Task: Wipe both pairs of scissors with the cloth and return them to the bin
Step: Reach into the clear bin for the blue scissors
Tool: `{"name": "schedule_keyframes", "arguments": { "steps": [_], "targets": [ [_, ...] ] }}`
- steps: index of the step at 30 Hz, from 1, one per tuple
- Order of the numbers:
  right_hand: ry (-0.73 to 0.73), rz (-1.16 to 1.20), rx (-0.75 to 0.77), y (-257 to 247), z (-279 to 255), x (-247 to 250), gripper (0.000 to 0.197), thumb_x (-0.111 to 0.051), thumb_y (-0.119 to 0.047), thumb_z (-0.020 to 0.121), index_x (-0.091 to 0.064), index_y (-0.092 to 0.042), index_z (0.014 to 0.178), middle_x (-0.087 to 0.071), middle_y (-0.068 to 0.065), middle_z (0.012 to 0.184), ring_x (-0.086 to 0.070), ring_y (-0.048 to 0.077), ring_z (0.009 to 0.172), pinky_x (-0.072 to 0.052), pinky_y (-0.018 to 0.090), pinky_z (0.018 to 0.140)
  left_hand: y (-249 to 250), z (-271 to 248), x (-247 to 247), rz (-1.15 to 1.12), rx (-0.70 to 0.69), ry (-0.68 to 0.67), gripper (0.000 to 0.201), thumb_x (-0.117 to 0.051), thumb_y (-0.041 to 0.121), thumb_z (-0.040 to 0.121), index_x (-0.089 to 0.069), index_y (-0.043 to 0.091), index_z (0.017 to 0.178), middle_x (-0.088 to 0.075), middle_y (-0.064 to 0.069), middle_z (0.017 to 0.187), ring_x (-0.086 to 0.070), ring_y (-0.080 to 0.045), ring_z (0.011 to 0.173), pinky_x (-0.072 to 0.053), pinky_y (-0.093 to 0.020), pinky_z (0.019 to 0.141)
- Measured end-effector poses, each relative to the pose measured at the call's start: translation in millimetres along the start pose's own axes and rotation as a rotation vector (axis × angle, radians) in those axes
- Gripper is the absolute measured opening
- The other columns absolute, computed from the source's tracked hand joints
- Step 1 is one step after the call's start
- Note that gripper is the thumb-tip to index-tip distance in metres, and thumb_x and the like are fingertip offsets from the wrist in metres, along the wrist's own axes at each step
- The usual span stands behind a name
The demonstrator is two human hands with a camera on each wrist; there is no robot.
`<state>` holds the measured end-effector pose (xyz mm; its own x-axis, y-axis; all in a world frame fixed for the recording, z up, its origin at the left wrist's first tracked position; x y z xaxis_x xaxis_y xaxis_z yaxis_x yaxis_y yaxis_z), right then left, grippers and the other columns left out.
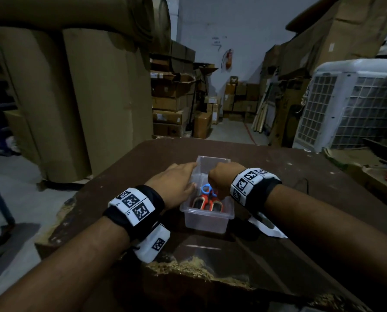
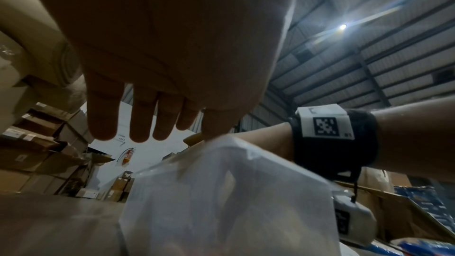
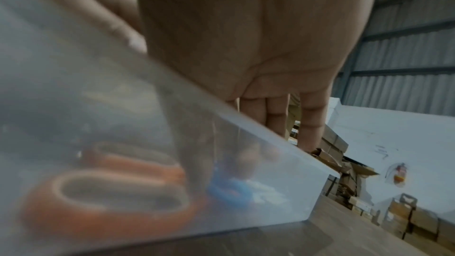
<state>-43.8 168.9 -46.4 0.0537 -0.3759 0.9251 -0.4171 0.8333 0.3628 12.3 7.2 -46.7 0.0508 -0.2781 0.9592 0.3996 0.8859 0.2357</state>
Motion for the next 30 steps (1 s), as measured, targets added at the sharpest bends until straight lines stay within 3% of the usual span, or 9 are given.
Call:
{"name": "schedule_keyframes", "arguments": {
  "steps": [8, 12, 14, 18, 22, 26, 30],
  "targets": [
    [0.052, -0.088, 0.037, -5.1, 6.8, 0.4, 0.022, -0.069, -0.026, 0.088, -0.070, -0.011, 0.103, -0.070, 0.011, 0.105, -0.068, 0.032, 0.095, -0.042, 0.031, 0.068, -5.3, -4.5, 7.1, -0.011, 0.059, 0.065, 0.065, -0.049, 0.036, 0.103, -0.018, 0.021, 0.159, -0.032, -0.003, 0.162, -0.029, -0.019, 0.147, -0.033, -0.038, 0.116],
    [0.138, -0.078, 0.076, -0.9, 0.3, 5.0, 0.022, -0.071, -0.035, 0.085, -0.075, -0.015, 0.094, -0.066, 0.006, 0.088, -0.066, 0.027, 0.083, -0.041, 0.030, 0.066, -6.9, -5.2, 9.3, -0.018, 0.076, 0.089, 0.065, -0.049, 0.037, 0.103, -0.019, 0.022, 0.159, -0.032, -0.001, 0.162, -0.027, -0.018, 0.148, -0.032, -0.040, 0.119],
    [0.223, -0.088, 0.115, 3.2, -5.4, 9.4, 0.017, -0.072, -0.034, 0.082, -0.076, -0.018, 0.088, -0.065, 0.004, 0.087, -0.061, 0.025, 0.080, -0.038, 0.029, 0.066, -9.2, -6.0, 9.3, -0.016, 0.080, 0.101, 0.065, -0.048, 0.037, 0.103, -0.019, 0.021, 0.159, -0.032, -0.002, 0.162, -0.027, -0.019, 0.148, -0.032, -0.041, 0.119],
    [0.365, -0.041, 0.173, 15.1, -18.6, 13.4, 0.015, -0.073, -0.033, 0.077, -0.076, -0.022, 0.087, -0.066, 0.000, 0.089, -0.058, 0.022, 0.085, -0.049, 0.035, 0.070, -11.0, -6.5, 9.9, -0.021, 0.095, 0.124, 0.065, -0.048, 0.037, 0.103, -0.019, 0.020, 0.159, -0.033, -0.002, 0.161, -0.027, -0.020, 0.147, -0.033, -0.042, 0.118],
    [0.637, 0.041, 0.261, 22.0, -49.3, 12.3, 0.005, -0.069, -0.021, 0.068, -0.072, -0.018, 0.070, -0.065, -0.001, 0.071, -0.055, 0.024, 0.073, -0.045, 0.035, 0.060, -6.5, -8.4, 12.0, -0.021, 0.072, 0.148, 0.064, -0.047, 0.037, 0.103, -0.021, 0.019, 0.158, -0.036, -0.003, 0.160, -0.028, -0.020, 0.146, -0.034, -0.042, 0.116],
    [0.907, 0.063, 0.295, 23.5, -91.8, 11.2, 0.012, -0.069, -0.010, 0.076, -0.066, -0.015, 0.066, -0.058, 0.001, 0.066, -0.047, 0.022, 0.064, -0.042, 0.035, 0.056, 3.7, -17.1, 19.6, -0.032, 0.056, 0.150, 0.053, -0.047, 0.040, 0.102, -0.034, 0.025, 0.152, -0.053, -0.005, 0.144, -0.046, -0.019, 0.133, -0.044, -0.039, 0.107],
    [1.054, 0.025, 0.337, 19.7, -143.8, 9.2, 0.015, -0.065, -0.008, 0.090, -0.071, -0.010, 0.077, -0.059, 0.004, 0.072, -0.047, 0.024, 0.065, -0.042, 0.039, 0.057, 23.0, -29.7, 28.6, -0.190, -0.034, 0.177, 0.033, -0.046, 0.036, 0.104, -0.059, 0.027, 0.133, -0.068, 0.005, 0.123, -0.062, -0.009, 0.108, -0.053, -0.032, 0.091]
  ]
}}
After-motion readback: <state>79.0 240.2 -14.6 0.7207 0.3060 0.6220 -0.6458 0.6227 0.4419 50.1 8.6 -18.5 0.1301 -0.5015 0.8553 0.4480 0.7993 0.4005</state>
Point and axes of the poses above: each hand's wrist, its own z-axis towards the middle knuckle, its own x-axis out of the back of the hand, y = z × x, the point moved 2 cm from there along z, towards the middle knuckle
